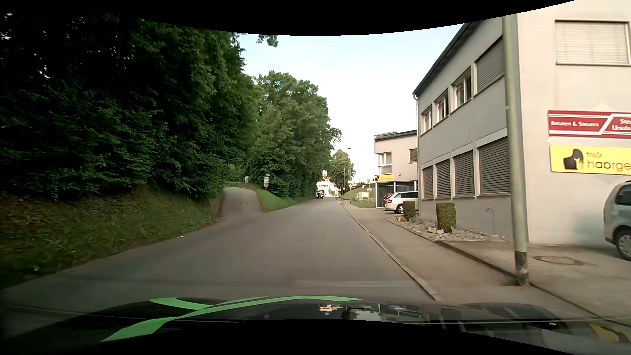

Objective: Follow the waypoints while adhering to traffic rules and regulations

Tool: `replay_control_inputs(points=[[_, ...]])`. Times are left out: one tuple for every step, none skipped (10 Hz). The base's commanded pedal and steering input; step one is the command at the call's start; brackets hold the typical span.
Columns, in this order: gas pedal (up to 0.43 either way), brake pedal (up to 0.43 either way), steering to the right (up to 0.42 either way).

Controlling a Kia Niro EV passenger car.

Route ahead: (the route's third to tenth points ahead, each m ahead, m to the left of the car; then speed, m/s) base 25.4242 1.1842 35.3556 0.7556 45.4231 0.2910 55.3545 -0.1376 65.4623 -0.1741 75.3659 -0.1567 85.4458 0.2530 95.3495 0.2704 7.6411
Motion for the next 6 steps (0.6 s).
replay_control_inputs(points=[[0.177,0.000,-0.009],[0.177,0.000,-0.009],[0.177,0.000,-0.009],[0.177,0.000,-0.006],[0.177,0.000,-0.004],[0.177,0.000,-0.004]])
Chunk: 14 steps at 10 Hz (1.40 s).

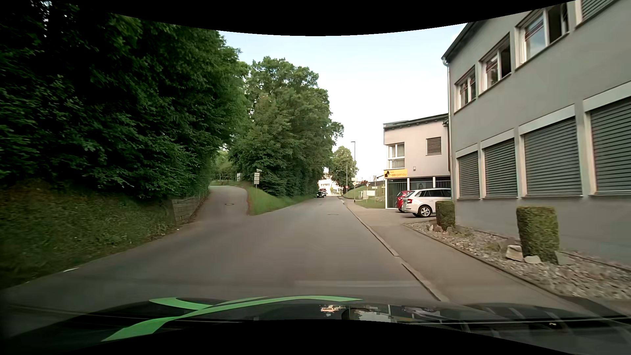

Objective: Follow the waypoints while adhering to traffic rules and regulations

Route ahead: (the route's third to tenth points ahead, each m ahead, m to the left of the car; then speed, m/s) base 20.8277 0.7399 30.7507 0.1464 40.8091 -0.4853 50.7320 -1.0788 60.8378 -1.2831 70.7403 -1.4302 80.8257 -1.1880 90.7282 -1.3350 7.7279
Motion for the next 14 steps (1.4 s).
replay_control_inputs(points=[[0.177,0.000,-0.004],[0.177,0.000,-0.003],[0.177,0.000,-0.004],[0.177,0.000,-0.003],[0.177,0.000,-0.002],[0.177,0.000,-0.001],[0.177,0.000,0.001],[0.177,0.000,0.001],[0.177,0.000,0.001],[0.177,0.000,0.001],[0.177,0.000,0.002],[0.177,0.000,0.002],[0.177,0.000,0.002],[0.177,0.000,0.002]])
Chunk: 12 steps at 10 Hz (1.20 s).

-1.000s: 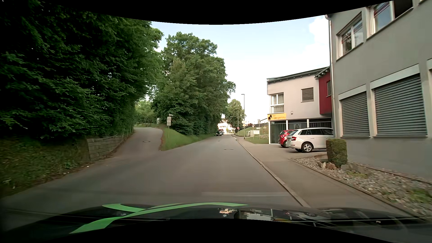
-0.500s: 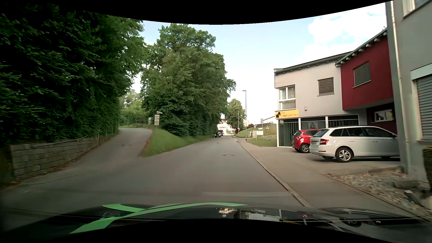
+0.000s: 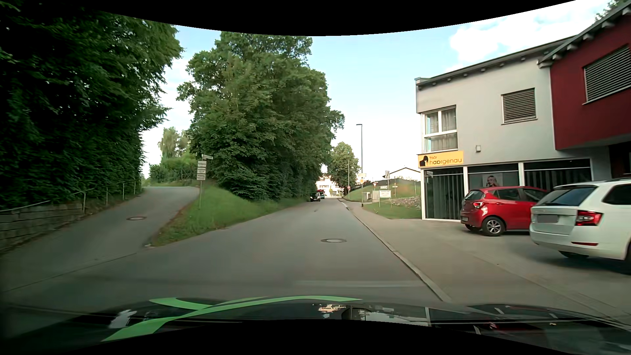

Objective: Follow the waypoints while adhering to traffic rules and regulations

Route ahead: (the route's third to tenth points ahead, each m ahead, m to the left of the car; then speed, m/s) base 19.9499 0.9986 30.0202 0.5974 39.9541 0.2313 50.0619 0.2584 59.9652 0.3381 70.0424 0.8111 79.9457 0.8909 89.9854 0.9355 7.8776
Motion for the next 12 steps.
replay_control_inputs(points=[[0.177,0.000,0.003],[0.177,0.000,0.003],[0.177,0.000,0.003],[0.177,0.000,0.004],[0.169,0.000,0.004],[0.169,0.000,0.004],[0.169,0.000,0.004],[0.169,0.000,0.004],[0.169,0.000,0.004],[0.169,0.000,0.004],[0.169,0.000,0.004],[0.169,0.000,0.004]])
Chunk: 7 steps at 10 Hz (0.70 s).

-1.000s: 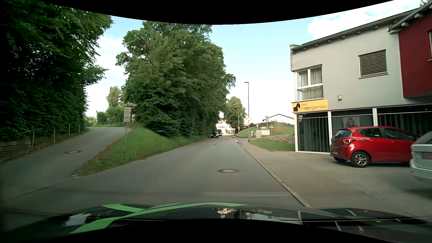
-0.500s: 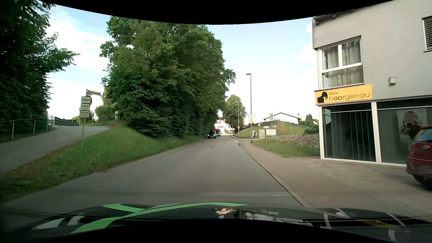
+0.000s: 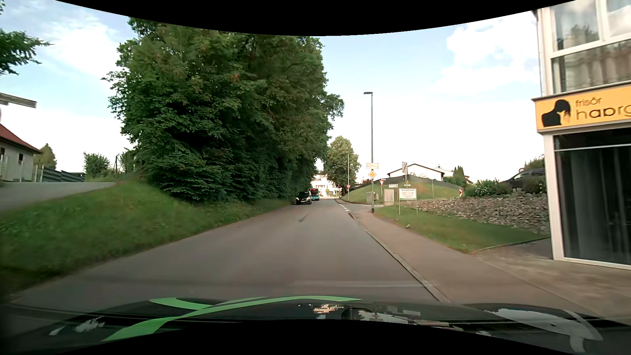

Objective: Follow the waypoints while adhering to traffic rules and regulations

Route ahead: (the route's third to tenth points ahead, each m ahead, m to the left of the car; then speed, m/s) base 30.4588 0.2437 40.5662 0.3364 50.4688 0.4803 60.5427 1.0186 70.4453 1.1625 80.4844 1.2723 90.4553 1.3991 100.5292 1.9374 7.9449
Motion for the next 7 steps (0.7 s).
replay_control_inputs(points=[[0.169,0.000,0.004],[0.169,0.000,0.003],[0.169,0.000,0.002],[0.169,0.000,0.000],[0.169,0.000,0.000],[0.169,0.000,0.000],[0.169,0.000,0.000]])
